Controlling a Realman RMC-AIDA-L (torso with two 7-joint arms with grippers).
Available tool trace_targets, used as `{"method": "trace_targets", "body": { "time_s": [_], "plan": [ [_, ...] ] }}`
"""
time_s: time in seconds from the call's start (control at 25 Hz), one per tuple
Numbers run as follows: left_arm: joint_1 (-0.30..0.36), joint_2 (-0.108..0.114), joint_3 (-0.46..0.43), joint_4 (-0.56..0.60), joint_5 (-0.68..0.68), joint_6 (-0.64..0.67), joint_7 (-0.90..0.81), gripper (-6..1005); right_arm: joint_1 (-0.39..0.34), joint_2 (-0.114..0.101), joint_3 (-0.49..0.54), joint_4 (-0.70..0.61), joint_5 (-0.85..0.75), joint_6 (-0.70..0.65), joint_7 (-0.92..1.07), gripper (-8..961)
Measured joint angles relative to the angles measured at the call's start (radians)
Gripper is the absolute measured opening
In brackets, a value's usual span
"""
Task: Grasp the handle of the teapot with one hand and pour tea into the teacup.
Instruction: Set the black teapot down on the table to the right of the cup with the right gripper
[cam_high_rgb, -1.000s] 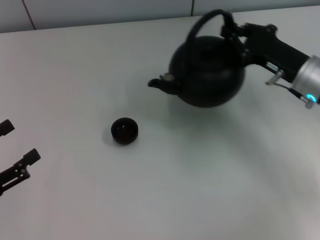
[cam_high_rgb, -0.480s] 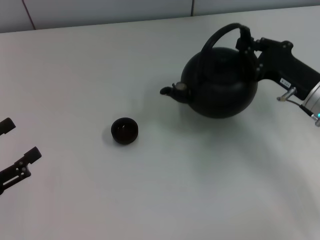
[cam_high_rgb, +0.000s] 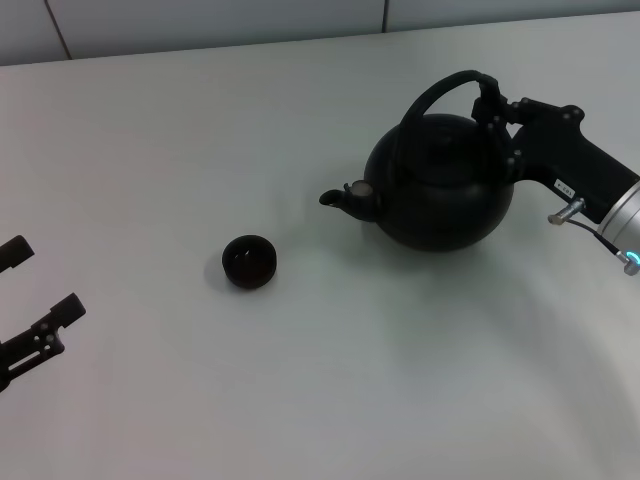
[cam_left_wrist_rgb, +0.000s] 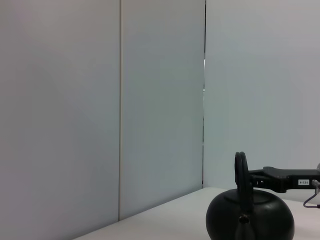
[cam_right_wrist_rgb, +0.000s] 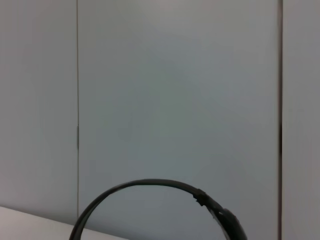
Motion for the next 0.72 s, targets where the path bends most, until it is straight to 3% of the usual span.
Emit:
{"method": "trace_targets", "body": {
  "time_s": [0.72],
  "plan": [
    [0.002,0.0,0.0,-0.002,0.001,0.003,0.001,827,-0.007,0.001,0.013,0.027,0.014,0.061,0.0,199]
  ]
}}
